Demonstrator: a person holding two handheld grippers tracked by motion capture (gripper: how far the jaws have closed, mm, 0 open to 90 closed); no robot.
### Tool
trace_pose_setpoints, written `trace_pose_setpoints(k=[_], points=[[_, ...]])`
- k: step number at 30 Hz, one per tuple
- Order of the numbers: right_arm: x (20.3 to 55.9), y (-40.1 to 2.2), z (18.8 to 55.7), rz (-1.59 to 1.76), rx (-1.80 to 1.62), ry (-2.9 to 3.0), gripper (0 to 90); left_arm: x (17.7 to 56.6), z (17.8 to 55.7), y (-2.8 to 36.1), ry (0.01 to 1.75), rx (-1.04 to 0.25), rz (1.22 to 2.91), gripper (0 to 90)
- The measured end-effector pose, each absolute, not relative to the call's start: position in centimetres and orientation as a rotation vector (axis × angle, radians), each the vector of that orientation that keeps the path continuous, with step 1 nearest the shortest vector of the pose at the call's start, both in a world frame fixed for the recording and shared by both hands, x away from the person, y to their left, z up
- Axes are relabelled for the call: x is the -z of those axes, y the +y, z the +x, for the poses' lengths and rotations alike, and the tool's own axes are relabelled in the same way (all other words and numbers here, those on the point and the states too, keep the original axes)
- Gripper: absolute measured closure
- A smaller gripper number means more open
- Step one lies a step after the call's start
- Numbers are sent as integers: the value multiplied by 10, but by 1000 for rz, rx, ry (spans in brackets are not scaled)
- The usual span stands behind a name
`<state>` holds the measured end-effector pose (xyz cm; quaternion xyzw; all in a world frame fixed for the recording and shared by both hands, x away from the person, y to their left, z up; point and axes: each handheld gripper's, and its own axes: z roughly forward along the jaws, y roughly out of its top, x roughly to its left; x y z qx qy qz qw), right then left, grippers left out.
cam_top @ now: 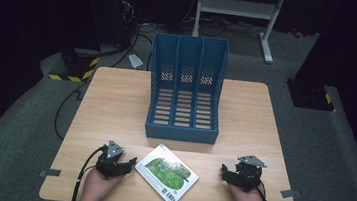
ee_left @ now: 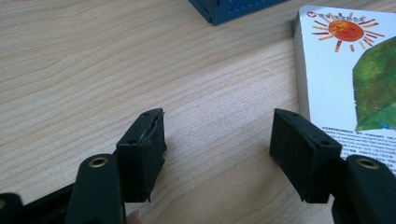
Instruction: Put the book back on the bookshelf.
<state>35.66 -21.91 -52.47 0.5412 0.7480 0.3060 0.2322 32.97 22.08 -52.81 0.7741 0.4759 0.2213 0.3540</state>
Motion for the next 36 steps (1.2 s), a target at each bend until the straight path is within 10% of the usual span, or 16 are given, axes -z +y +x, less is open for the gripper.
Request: trace_pose_setpoints(k=[36], points=[[524, -225, 356, 1459, -874, 2104, 135, 520, 329, 230, 1245, -550, 1973, 357]])
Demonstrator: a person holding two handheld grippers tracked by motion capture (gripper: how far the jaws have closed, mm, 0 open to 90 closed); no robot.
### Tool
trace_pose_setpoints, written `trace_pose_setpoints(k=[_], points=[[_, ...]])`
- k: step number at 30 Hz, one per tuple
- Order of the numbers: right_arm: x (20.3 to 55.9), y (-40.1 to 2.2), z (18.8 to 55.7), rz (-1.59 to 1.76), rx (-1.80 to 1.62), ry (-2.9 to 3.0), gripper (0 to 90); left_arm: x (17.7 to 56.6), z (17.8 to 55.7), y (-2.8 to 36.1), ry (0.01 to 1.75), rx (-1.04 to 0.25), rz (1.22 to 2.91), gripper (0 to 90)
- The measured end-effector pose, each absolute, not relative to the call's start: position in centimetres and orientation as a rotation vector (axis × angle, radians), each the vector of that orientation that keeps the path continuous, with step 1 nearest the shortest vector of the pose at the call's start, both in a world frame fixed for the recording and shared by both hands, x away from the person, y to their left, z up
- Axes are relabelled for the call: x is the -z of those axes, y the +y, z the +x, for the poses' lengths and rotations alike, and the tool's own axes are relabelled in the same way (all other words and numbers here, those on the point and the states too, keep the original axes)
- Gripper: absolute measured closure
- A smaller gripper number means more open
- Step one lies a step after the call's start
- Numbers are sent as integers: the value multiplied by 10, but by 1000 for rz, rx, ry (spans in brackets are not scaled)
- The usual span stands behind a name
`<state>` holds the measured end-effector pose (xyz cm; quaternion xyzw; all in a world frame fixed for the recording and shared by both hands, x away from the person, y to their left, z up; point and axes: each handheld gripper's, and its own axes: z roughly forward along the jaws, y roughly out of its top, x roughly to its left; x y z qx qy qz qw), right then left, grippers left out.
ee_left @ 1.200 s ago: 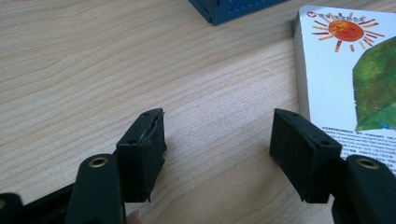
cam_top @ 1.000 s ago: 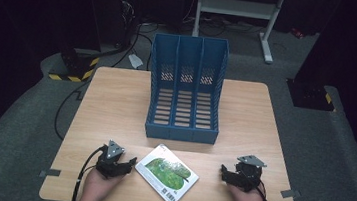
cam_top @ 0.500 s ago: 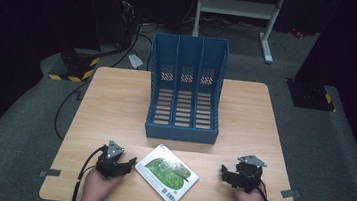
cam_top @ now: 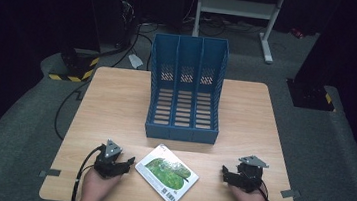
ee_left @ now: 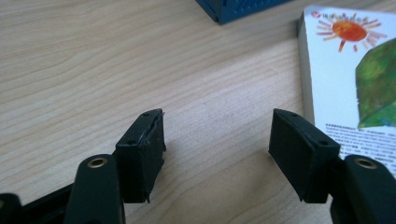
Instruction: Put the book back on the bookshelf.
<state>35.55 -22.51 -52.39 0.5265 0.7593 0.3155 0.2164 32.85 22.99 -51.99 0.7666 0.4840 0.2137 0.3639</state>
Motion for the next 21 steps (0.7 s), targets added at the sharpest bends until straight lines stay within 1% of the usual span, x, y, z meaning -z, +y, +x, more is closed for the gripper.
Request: trace_pose_setpoints(k=[2, 7, 13, 21], points=[[523, -226, 355, 1458, -890, 2110, 137, 515, 327, 233, 1234, -536, 1931, 357], [512, -220, 346, 1407, -986, 2115, 152, 506, 322, 232, 1169, -541, 1906, 349], [501, -201, 331, 1317, -1079, 2154, 182, 501, 317, 217, 1076, -525, 1928, 340], [500, -167, 314, 1176, -1110, 2270, 198, 508, 315, 198, 1025, -433, 1987, 320]])
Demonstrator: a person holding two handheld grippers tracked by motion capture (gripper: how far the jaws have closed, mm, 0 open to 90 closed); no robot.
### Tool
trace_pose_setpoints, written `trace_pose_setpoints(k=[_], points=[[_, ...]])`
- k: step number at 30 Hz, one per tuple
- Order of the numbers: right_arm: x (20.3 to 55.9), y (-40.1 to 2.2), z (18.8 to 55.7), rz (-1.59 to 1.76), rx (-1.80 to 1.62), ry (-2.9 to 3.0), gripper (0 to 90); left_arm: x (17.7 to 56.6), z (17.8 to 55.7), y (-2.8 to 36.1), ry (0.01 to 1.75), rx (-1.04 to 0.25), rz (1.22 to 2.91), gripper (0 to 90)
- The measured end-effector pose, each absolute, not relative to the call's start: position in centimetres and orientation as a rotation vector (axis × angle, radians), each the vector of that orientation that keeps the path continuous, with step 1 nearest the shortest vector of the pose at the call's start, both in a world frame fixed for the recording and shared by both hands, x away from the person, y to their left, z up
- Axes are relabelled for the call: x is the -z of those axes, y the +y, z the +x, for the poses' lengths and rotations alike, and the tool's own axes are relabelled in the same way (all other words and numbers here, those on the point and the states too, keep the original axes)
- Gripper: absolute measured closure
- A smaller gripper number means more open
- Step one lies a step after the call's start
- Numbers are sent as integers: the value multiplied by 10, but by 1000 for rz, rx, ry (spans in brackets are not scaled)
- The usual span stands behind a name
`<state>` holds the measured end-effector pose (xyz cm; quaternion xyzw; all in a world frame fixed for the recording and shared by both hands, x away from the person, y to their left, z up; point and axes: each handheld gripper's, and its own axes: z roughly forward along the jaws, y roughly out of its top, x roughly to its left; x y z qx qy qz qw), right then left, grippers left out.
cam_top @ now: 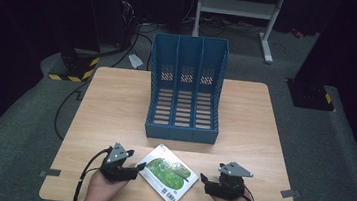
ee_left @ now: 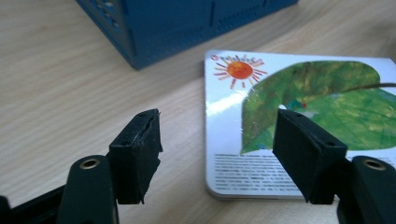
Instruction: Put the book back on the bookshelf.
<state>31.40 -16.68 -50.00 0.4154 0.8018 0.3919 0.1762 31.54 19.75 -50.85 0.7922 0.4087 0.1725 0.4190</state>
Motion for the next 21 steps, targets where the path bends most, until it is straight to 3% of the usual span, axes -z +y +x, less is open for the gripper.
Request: trace_pose_setpoints(k=[8, 21], points=[[512, -152, 311, 1145, -1081, 2369, 246, 519, 317, 187, 1026, -353, 2022, 317], [517, -151, 309, 1113, -1070, 2421, 340, 523, 316, 183, 1020, -327, 2033, 312]])
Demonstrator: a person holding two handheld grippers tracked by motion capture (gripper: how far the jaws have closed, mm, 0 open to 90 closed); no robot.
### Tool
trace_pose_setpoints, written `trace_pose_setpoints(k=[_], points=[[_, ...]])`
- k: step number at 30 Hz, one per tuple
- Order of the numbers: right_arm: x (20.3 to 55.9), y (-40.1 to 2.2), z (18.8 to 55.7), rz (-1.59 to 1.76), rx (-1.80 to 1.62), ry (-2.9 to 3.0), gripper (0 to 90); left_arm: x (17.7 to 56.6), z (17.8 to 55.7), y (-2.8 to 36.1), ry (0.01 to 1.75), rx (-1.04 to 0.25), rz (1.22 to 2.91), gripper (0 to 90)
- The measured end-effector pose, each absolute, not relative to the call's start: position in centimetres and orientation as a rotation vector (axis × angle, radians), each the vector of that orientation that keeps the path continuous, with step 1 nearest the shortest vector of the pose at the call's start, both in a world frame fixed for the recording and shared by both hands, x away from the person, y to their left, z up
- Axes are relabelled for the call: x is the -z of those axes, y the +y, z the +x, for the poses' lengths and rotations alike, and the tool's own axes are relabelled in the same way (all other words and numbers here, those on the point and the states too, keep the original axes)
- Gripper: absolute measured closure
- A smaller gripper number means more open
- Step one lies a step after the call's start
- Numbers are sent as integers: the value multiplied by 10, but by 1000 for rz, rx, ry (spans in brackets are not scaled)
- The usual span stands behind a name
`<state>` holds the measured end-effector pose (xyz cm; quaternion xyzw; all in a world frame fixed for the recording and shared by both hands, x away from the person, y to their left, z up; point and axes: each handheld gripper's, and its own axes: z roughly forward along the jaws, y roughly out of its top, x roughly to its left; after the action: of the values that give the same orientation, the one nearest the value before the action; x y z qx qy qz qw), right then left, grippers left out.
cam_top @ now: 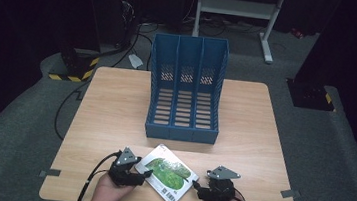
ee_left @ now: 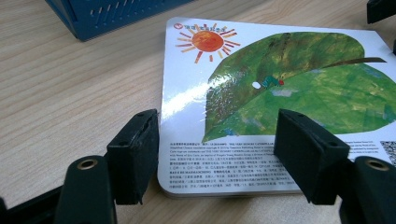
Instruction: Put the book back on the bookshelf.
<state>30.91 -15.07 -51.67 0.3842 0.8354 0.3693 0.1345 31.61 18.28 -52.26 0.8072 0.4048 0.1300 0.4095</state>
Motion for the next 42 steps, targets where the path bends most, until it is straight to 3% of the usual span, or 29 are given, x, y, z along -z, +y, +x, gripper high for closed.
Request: trace_pose_setpoints(k=[18, 33, 42], points=[[519, -152, 311, 1140, -1048, 2390, 363, 524, 313, 182, 1031, -291, 2025, 319], [519, -161, 340, 1331, -957, 2205, 361, 523, 304, 165, 939, -268, 2058, 389], [505, -165, 306, 1249, -1069, 2242, 312, 522, 302, 164, 931, -295, 2040, 411]])
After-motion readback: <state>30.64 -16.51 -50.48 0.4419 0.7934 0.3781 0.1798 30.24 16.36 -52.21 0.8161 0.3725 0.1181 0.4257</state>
